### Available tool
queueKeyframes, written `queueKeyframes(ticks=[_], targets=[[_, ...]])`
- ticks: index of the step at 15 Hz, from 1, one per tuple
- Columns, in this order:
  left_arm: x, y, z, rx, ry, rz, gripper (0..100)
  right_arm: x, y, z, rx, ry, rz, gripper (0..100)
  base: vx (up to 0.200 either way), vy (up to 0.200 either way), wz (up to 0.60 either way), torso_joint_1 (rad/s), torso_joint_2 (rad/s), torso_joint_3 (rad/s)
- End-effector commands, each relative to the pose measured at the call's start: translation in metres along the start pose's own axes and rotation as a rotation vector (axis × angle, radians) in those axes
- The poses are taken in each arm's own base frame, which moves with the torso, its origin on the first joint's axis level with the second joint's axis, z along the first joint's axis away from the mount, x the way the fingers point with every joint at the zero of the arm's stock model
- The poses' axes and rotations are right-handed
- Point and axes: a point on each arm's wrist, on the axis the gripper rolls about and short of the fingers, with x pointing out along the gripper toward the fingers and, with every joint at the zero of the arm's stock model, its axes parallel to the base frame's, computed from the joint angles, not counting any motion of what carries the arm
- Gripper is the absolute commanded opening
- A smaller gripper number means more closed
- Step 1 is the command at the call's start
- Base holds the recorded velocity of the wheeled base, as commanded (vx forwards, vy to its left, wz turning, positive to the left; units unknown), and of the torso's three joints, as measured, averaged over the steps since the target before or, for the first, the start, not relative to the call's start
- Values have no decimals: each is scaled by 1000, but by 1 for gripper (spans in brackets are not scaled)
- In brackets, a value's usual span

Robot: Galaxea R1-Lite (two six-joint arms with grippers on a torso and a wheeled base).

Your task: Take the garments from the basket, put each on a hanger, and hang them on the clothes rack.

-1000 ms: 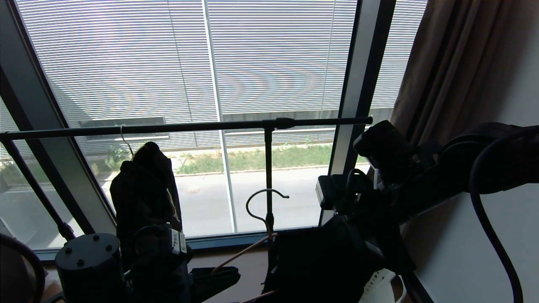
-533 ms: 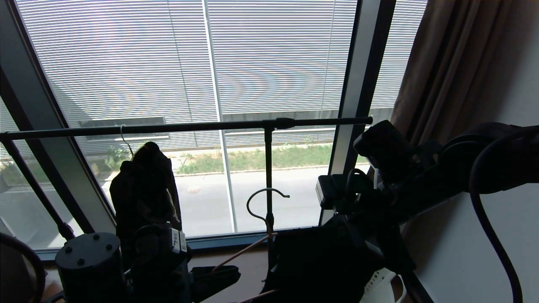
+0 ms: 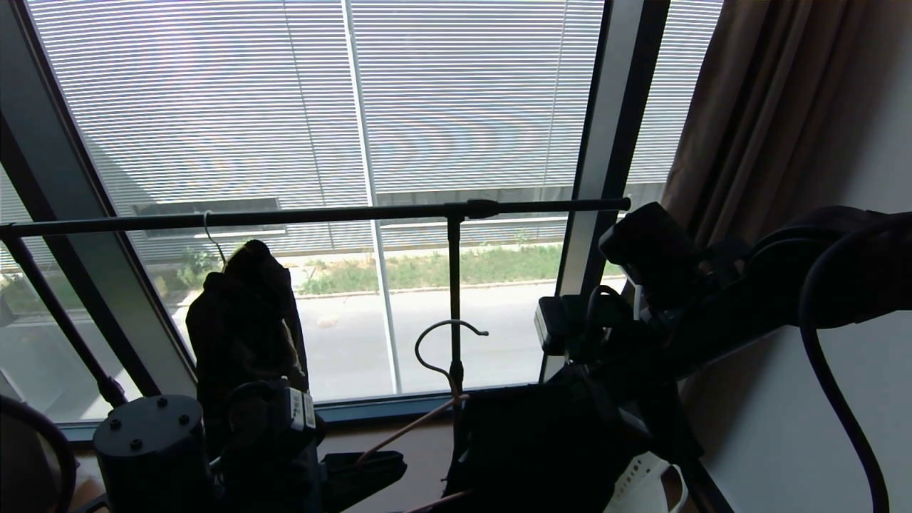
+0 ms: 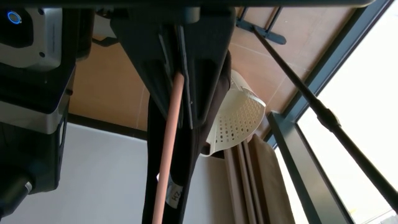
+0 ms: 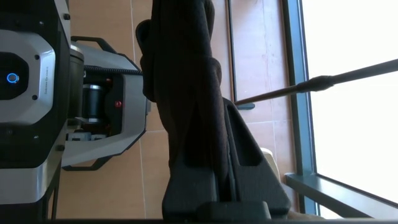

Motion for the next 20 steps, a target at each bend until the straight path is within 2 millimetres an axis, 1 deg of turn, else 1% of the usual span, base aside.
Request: queueKeyframes(ticks=[1, 2, 3, 12, 20], targets=[[0, 0, 0, 0, 1, -1, 0, -1, 1, 1, -3, -2, -1, 0, 0, 0, 0, 0, 0, 0], [0, 0, 0, 0, 1, -1, 0, -2, 1, 1, -3, -4, -2, 0, 0, 0, 0, 0, 0, 0], [0, 0, 0, -2, 1, -1, 100, -2, 1, 1, -3, -3, -3, 0, 0, 0, 0, 0, 0, 0], [2, 2, -1, -8, 4, 2, 100, -1, 0, 1, -3, -3, -3, 0, 0, 0, 0, 0, 0, 0], [1, 5, 1, -4, -6, 15, 100, -7, 3, 0, -4, -9, -11, 0, 0, 0, 0, 0, 0, 0]])
